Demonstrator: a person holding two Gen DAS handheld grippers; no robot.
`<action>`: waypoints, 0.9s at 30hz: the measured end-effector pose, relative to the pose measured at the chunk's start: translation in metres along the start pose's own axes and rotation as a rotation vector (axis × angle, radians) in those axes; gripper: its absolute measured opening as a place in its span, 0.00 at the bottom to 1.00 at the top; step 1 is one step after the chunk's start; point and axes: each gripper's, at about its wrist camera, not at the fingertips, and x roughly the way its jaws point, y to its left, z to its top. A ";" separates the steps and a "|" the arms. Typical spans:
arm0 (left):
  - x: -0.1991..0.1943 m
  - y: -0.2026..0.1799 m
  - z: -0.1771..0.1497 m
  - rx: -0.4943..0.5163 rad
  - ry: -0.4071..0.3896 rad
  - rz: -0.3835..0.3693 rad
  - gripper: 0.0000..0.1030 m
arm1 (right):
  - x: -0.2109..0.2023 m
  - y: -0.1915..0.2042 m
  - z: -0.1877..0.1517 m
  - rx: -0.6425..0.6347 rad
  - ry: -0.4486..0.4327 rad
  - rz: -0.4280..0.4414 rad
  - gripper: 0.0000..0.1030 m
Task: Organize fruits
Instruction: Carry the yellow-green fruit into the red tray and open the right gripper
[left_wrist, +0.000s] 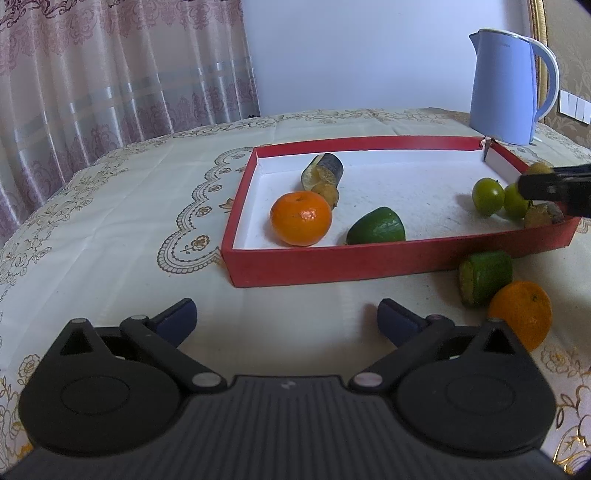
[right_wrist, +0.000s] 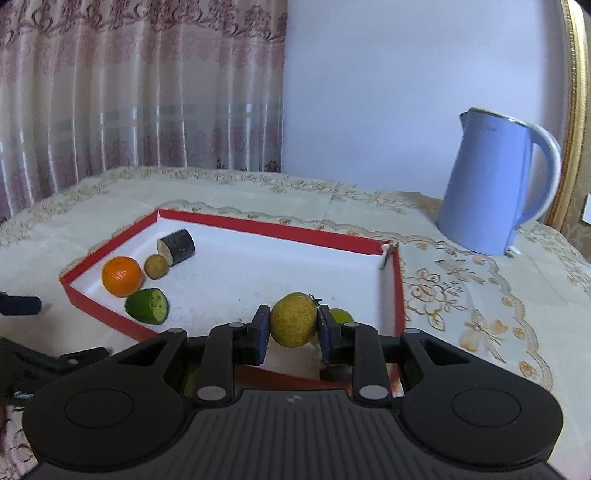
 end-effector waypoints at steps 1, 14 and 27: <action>0.000 0.000 0.000 0.000 0.000 0.000 1.00 | 0.005 0.001 0.000 -0.003 0.009 0.003 0.26; 0.002 0.002 0.002 -0.008 0.008 -0.012 1.00 | 0.030 0.008 -0.007 -0.014 0.069 0.012 0.26; 0.002 0.002 0.002 -0.009 0.010 -0.013 1.00 | 0.019 0.001 -0.007 0.031 0.048 0.024 0.26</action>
